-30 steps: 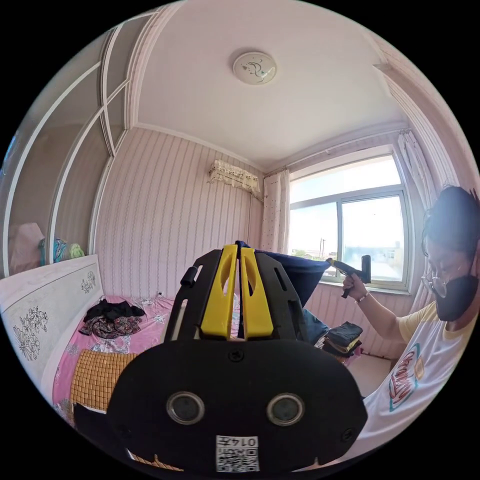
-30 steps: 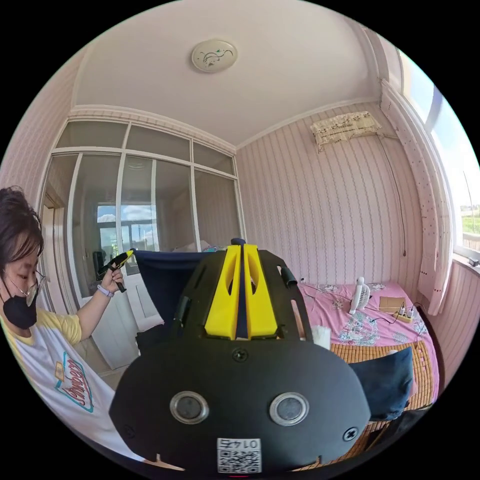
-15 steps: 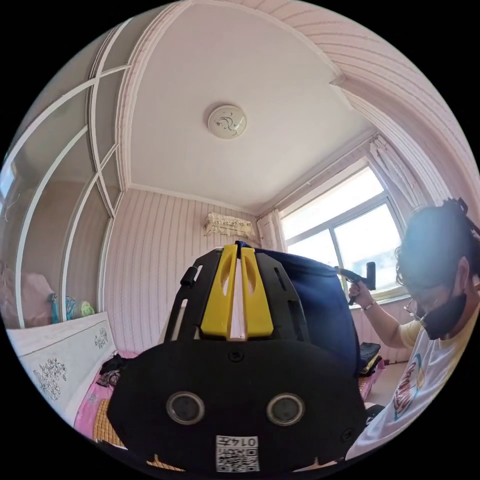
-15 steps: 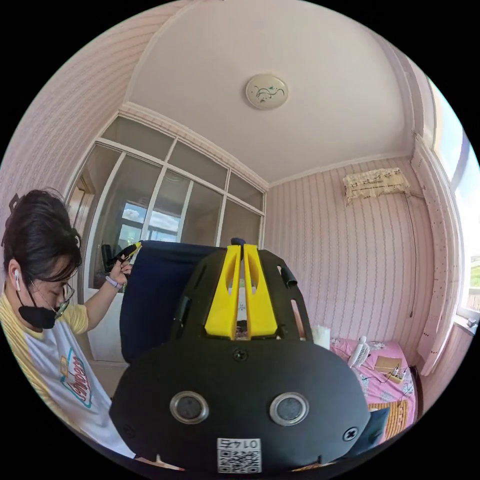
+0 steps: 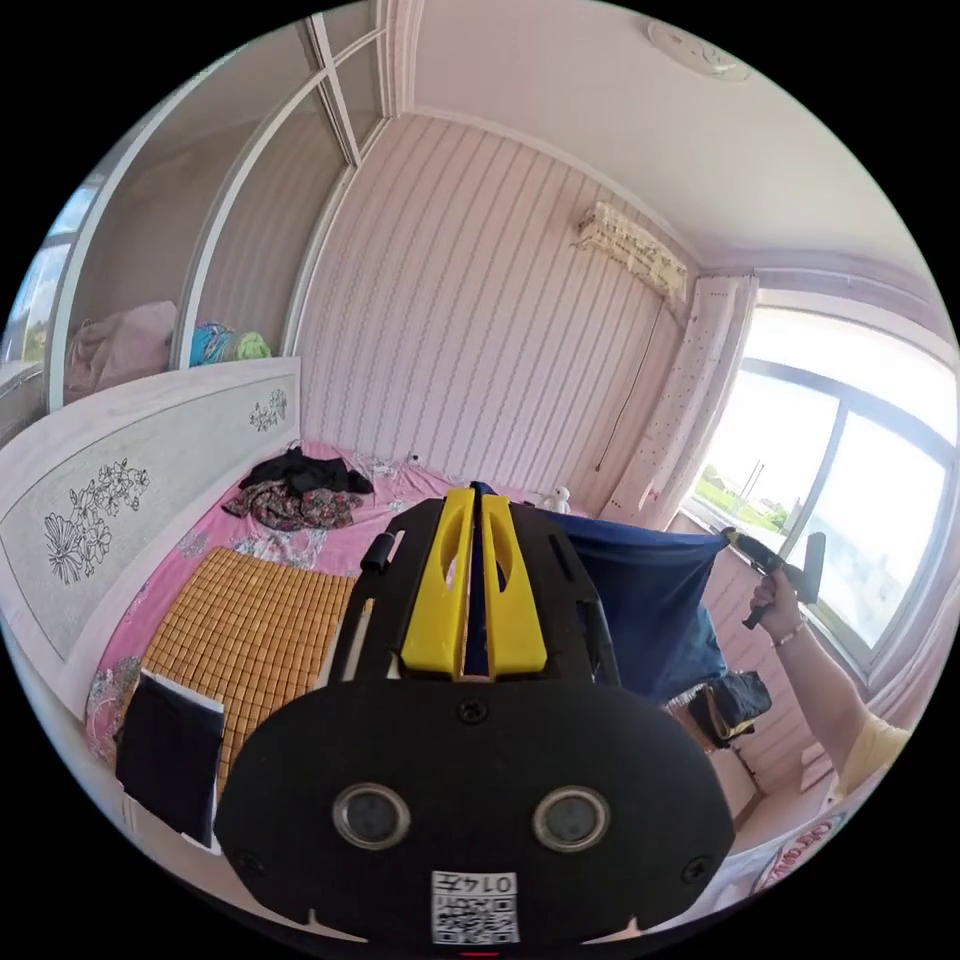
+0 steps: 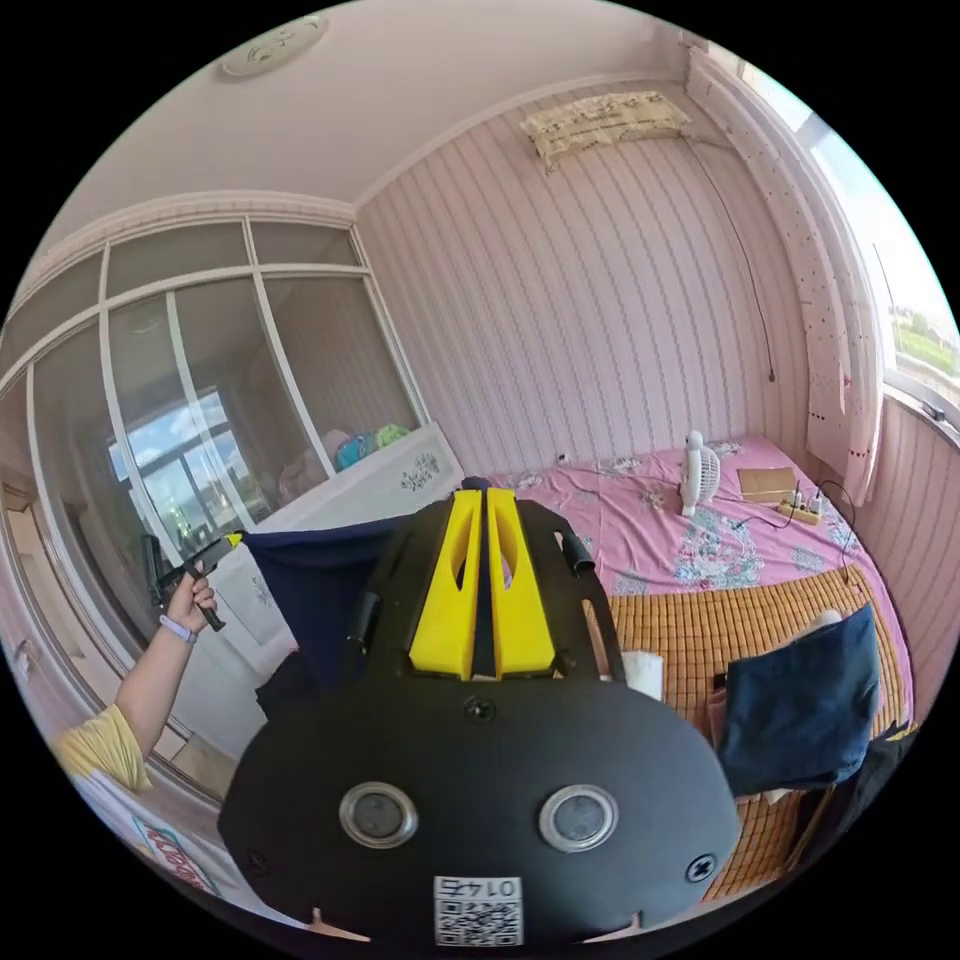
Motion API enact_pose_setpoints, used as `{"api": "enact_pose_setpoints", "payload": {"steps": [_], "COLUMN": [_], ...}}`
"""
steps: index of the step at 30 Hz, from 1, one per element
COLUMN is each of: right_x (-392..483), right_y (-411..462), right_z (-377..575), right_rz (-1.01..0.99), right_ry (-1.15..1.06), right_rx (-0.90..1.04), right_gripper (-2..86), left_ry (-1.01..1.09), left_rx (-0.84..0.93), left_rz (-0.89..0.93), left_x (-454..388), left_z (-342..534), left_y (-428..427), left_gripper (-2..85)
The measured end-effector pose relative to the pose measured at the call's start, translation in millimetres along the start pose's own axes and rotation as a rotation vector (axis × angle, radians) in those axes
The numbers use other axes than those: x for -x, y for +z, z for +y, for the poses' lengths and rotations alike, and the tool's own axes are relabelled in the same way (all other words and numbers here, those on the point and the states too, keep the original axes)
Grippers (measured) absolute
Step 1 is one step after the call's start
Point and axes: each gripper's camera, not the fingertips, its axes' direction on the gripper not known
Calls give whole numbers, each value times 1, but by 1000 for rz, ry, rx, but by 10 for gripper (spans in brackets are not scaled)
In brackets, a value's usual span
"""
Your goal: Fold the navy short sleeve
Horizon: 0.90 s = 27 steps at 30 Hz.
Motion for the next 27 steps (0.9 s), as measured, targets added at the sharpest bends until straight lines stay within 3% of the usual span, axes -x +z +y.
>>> {"api": "enact_pose_setpoints", "payload": {"steps": [4,8,13,19,27], "right_x": [3,-16,-67,-144,-180], "right_y": [-10,7,43,102,130], "right_z": [-15,35,149,279,356], "right_rz": [-56,-55,20,153,181], "right_ry": [-71,-147,-63,216,368], "right_rx": [-115,-49,177,555,820], "right_gripper": [2,3,3,4,5], "left_ry": [81,132,29,-205,-207], "left_rx": [-112,-16,263,572,902], "left_rz": [62,45,64,-7,-119], "left_x": [-2,14,70,119,139], "left_z": [-12,24,137,272,348], "left_y": [-4,21,88,161,201], "left_gripper": [-10,-10,-10,-10,-9]}}
